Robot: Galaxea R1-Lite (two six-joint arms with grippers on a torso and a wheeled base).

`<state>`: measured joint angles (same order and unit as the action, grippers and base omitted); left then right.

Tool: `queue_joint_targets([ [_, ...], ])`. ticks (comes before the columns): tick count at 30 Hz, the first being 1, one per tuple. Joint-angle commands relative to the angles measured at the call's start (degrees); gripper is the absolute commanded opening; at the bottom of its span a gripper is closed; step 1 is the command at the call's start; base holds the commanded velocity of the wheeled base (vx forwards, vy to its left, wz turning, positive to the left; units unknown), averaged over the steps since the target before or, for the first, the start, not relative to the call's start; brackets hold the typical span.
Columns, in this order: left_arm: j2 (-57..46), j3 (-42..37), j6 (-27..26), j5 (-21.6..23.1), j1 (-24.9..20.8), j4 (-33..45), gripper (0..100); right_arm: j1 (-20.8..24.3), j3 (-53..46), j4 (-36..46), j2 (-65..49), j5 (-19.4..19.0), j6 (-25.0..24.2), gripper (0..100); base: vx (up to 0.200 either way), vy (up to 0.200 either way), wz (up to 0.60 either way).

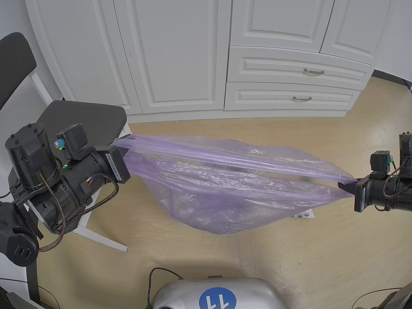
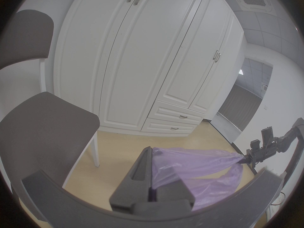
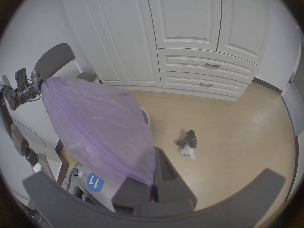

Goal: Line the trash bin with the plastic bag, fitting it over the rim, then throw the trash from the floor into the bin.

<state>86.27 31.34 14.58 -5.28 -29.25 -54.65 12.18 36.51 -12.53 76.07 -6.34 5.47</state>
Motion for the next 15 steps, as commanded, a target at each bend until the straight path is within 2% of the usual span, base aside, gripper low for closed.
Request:
queue_joint_targets([
  [1,0.83,0.21,0.1,0.18,-1.25,0.07,0,1.44,0.14,-0.21,0.92,-0.16,-0.11,0,0.0,0.0,0.0],
  [5,1.44,0.74,0.19,-0.35,-3.01,0.07,0,2.32,0.32,-1.0,1.1,-0.25,-0.38,0,0.0,0.0,0.0],
  [11,2.5,0.91,-4.91,-3.25,-5.21,0.07,0,4.7,0.14,-4.34,1.89,2.03,-2.66,0,0.0,0.0,0.0],
  [15,4.69,3.11,-5.44,-9.14,-7.76,-0.81,0,8.39,0.14,-8.03,3.12,5.02,-6.97,0,0.0,0.0,0.0],
])
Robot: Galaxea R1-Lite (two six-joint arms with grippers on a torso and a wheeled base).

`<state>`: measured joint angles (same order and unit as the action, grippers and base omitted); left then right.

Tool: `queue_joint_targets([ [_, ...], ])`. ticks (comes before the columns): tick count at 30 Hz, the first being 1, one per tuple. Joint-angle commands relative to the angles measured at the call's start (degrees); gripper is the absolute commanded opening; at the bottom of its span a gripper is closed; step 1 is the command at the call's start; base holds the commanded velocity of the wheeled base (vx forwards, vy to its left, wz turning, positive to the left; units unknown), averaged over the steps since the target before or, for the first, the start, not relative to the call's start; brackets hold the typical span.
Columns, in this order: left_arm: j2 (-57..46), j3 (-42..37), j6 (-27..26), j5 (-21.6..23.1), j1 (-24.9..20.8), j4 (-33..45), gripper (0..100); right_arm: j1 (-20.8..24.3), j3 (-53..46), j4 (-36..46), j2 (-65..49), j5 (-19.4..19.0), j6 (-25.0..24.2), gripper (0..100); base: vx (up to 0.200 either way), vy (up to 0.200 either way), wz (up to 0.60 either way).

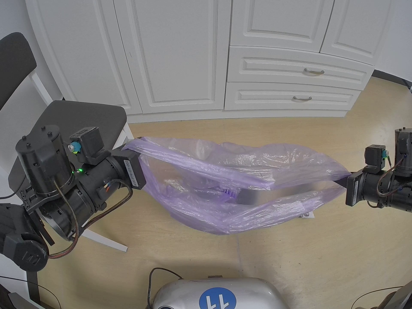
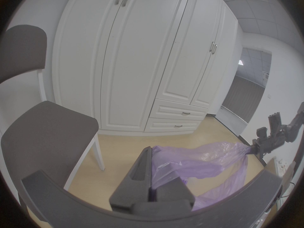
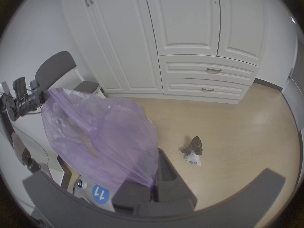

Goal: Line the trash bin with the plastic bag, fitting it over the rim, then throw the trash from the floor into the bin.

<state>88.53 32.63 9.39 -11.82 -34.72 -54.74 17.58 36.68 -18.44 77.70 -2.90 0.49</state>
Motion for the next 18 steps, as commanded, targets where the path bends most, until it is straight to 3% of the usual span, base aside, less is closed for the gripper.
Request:
queue_joint_targets([
  [1,3.05,2.43,-0.25,-4.08,-2.81,-1.34,0,3.69,-0.03,-2.91,1.75,2.29,-2.51,0,0.0,0.0,0.0],
  [4,4.28,3.05,-0.25,-6.19,-3.87,-3.36,0,5.01,-0.03,-3.97,2.01,2.9,-3.56,0,0.0,0.0,0.0],
  [12,4.81,4.1,-0.07,-6.54,-4.66,-4.41,0,8.0,0.5,-7.75,3.16,3.08,-8.4,0,0.0,0.0,0.0],
  [18,4.99,5.51,0.19,-8.13,-5.1,-4.41,0,9.67,0.41,-9.77,3.33,4.4,-9.1,0,0.0,0.0,0.0],
])
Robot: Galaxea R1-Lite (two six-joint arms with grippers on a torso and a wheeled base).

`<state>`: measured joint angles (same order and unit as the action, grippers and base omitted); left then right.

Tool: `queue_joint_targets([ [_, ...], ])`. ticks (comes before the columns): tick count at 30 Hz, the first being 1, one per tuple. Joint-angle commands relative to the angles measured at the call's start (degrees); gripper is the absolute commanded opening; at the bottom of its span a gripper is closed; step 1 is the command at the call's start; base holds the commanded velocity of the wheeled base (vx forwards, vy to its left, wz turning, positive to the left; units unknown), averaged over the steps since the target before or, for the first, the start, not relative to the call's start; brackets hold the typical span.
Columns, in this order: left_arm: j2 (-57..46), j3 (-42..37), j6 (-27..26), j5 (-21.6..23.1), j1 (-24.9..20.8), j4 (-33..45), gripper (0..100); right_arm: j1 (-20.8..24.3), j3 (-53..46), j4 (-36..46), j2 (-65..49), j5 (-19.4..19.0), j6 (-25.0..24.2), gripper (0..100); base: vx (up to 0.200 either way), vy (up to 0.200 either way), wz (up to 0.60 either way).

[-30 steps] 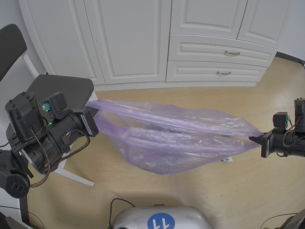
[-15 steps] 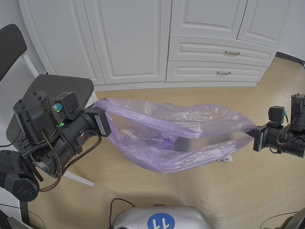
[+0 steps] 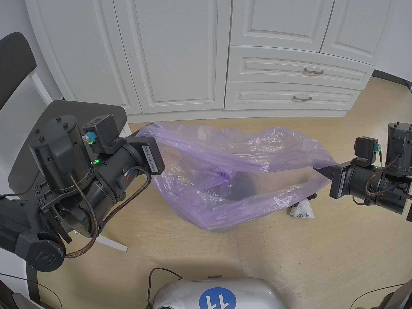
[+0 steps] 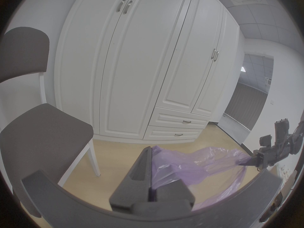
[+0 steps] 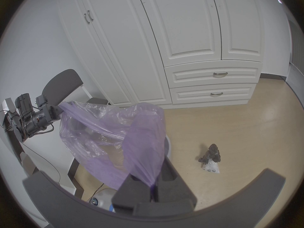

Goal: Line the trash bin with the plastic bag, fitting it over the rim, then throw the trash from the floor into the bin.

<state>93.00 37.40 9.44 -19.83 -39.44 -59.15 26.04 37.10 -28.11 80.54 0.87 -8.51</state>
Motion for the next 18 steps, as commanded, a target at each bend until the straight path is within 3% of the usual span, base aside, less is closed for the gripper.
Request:
queue_joint_targets([
  [1,0.43,0.83,0.14,-0.2,-0.55,0.0,0,1.47,-0.01,-0.19,0.49,1.07,-0.28,0,0.0,0.0,0.0],
  [6,0.43,1.62,0.14,-0.64,-0.73,0.0,0,3.58,0.7,-0.19,0.49,2.39,-2.39,0,0.0,0.0,0.0],
  [18,0.43,3.91,-0.12,-6.36,-0.82,0.09,0,4.55,0.7,-2.74,0.4,3.27,-3.27,0,0.0,0.0,0.0],
])
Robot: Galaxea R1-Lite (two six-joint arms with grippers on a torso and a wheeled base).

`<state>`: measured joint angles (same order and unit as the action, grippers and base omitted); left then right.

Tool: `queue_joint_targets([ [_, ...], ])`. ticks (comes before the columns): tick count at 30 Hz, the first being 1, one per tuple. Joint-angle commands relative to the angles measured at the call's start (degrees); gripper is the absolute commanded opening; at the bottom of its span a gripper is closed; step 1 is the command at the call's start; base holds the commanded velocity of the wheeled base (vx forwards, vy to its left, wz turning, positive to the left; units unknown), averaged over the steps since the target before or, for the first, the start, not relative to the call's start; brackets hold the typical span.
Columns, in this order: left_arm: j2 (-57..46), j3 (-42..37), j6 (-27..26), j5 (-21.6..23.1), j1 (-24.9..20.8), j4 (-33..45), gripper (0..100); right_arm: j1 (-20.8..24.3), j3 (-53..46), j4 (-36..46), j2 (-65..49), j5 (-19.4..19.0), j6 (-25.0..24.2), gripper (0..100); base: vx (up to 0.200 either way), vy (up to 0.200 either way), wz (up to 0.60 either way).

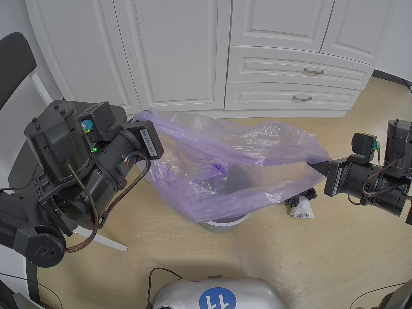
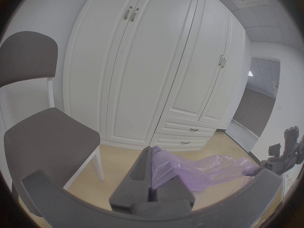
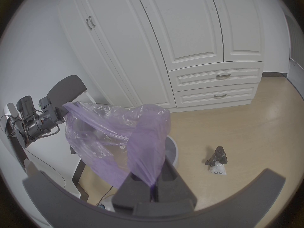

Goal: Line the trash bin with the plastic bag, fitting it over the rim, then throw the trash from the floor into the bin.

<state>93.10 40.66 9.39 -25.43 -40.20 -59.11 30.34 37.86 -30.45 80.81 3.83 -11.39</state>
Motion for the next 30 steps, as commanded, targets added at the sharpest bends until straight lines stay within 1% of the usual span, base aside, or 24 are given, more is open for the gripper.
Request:
queue_joint_targets([
  [1,0.33,0.74,-0.07,-1.03,-0.14,0.05,0,0.51,0.1,-0.4,0.22,0.92,-0.74,0,0.0,0.0,0.0],
  [5,0.33,0.74,-0.07,-1.11,-0.84,0.05,0,2.0,0.1,-0.4,0.31,2.15,-1.01,0,0.0,0.0,0.0],
  [11,0.5,0.65,-0.07,-1.29,-1.9,0.05,0,3.23,0.1,-0.49,1.01,2.5,-1.45,0,0.0,0.0,0.0],
  [14,0.77,0.65,-0.07,-1.38,-2.07,0.05,0,3.85,0.1,-1.28,1.45,3.38,-1.45,0,0.0,0.0,0.0],
  [17,0.68,0.92,-0.07,-1.38,-2.07,0.05,0,4.73,0.02,-3.83,2.51,5.22,-1.8,0,0.0,0.0,0.0],
  [23,0.68,1.0,-0.16,-1.55,-2.16,0.05,0,6.22,-0.16,-4.26,3.04,5.84,-1.89,0,0.0,0.0,0.0],
  [24,0.68,1.09,-0.16,-1.82,-2.25,0.05,0,6.31,-0.16,-4.26,3.04,5.84,-1.89,0,0.0,0.0,0.0],
  [25,0.77,1.53,-0.16,-3.05,-2.51,0.05,0,6.66,-0.16,-4.26,3.04,5.93,-1.89,0,0.0,0.0,0.0],
  [27,0.77,1.53,-0.16,-3.13,-2.51,0.05,0,6.66,-0.16,-4.26,3.04,5.93,-1.89,0,0.0,0.0,0.0],
  [28,0.77,2.5,-0.25,-5.86,-3.04,0.31,0,7.19,-0.16,-4.26,3.12,6.63,-1.97,0,0.0,0.0,0.0],
  [30,0.77,2.85,-0.33,-6.91,-3.21,0.66,0,7.54,-0.16,-4.26,3.21,6.98,-2.15,0,0.0,0.0,0.0],
])
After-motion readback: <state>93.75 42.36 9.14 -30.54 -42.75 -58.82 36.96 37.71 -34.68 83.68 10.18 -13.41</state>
